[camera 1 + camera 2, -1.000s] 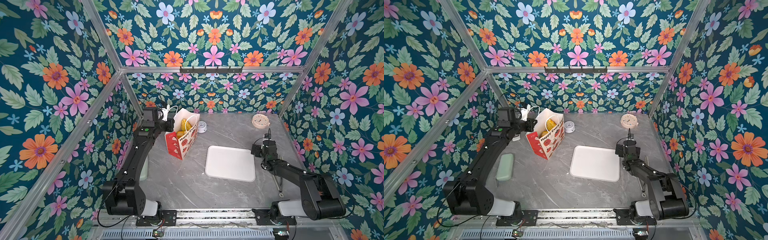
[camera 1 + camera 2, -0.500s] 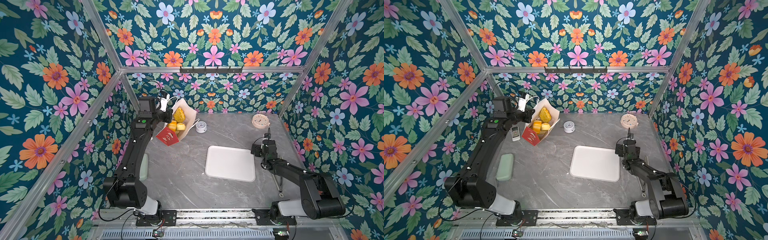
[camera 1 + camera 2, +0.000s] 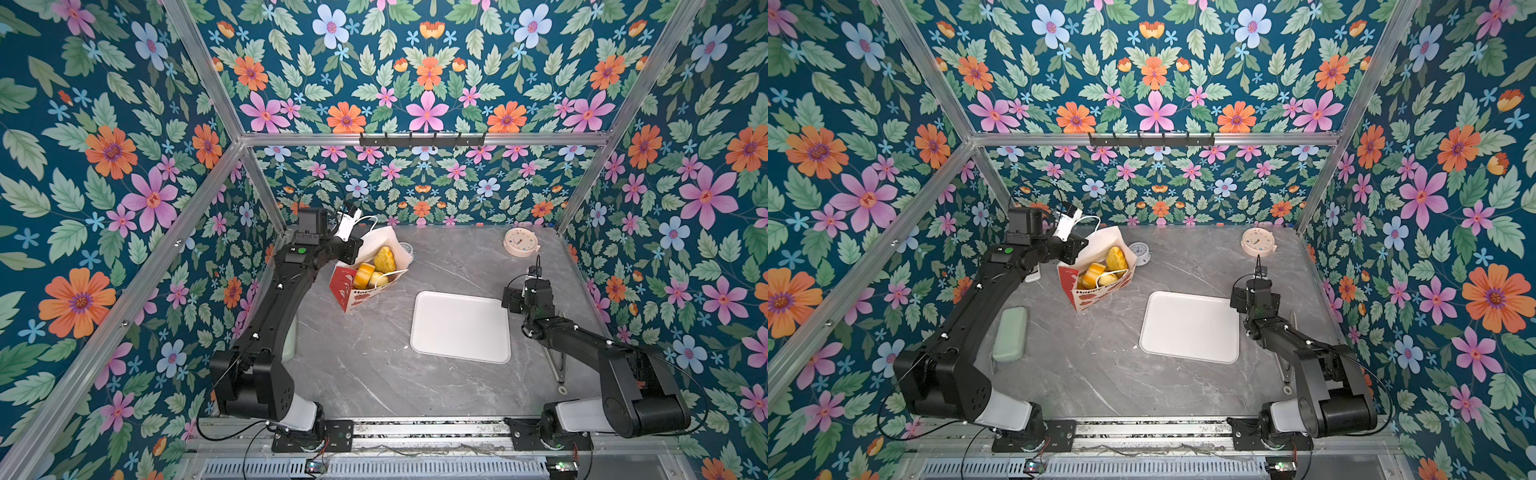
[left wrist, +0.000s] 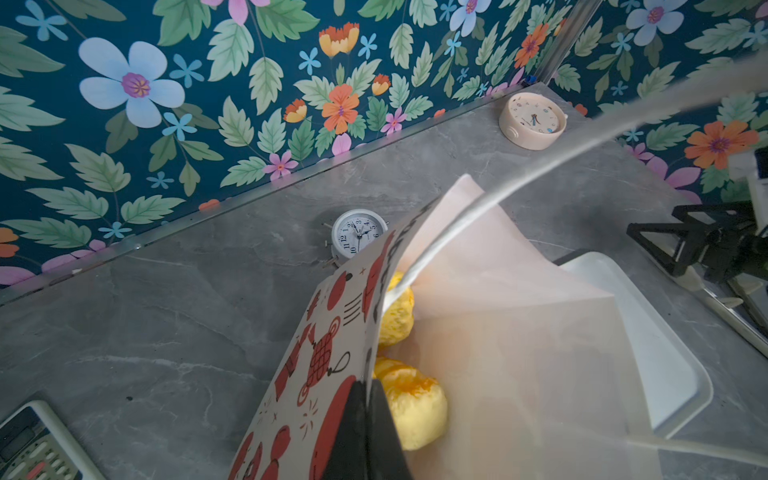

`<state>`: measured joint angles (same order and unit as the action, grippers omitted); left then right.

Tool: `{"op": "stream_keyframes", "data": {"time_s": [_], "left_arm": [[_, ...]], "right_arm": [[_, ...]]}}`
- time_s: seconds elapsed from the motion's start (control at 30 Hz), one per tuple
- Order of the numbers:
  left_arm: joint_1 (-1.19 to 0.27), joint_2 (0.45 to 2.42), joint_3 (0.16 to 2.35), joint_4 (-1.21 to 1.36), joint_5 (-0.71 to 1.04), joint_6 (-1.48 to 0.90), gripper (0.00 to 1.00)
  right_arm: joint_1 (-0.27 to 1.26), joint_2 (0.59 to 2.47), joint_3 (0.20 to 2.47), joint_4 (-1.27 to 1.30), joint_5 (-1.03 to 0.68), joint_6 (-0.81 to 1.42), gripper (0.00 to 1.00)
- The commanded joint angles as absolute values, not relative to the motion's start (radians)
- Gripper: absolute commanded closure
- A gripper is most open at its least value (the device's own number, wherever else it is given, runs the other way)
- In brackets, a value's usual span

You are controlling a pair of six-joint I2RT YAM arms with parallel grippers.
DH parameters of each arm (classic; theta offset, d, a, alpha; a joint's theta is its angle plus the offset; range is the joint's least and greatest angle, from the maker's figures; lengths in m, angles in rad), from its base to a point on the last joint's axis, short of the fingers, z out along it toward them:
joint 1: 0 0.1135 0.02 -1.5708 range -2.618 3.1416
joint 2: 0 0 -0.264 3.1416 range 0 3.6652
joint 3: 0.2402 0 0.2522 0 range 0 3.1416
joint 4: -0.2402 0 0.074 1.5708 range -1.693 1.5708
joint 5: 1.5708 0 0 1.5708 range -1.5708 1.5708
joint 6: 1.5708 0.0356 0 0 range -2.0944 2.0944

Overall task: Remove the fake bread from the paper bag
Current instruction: 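Tilt the bag toward the tray with left gripper while right gripper approaches tongs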

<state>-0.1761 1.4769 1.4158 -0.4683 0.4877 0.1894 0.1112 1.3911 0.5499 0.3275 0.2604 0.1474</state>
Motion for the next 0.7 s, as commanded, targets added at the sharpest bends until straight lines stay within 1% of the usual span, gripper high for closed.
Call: {"op": "stream_keyframes", "data": {"time_s": [0.0,0.1,0.27,0.43,0.5,0.6,0.67], "left_arm": [[-0.185,1.455,1.365,-0.448,0.470,0.195,1.00],[-0.187,1.432,1.319,-0.434,0.465,0.184,1.00],[-0.190,1.386,1.271,-0.411,0.511,0.137,1.00],[-0.249,1.311,1.187,-0.326,0.520,0.038,1.00],[-0.286,1.284,1.166,-0.306,0.502,0.013,1.00],[-0.339,1.251,1.139,-0.279,0.484,-0.028,1.00],[-0.372,1.232,1.111,-0.241,0.479,-0.063,1.00]], "right_arm": [[0.112,1.396,0.558,0.313,0.252,0.153,0.01],[0.113,1.402,0.565,0.304,0.249,0.156,0.01],[0.113,1.398,0.565,0.295,0.238,0.160,0.01],[0.118,1.388,0.565,0.280,0.225,0.150,0.02],[0.148,1.363,0.570,0.261,0.212,0.108,0.04],[0.238,1.326,0.595,0.227,0.254,0.028,0.04],[0.268,1.306,0.623,0.181,0.272,0.012,0.04]]}}
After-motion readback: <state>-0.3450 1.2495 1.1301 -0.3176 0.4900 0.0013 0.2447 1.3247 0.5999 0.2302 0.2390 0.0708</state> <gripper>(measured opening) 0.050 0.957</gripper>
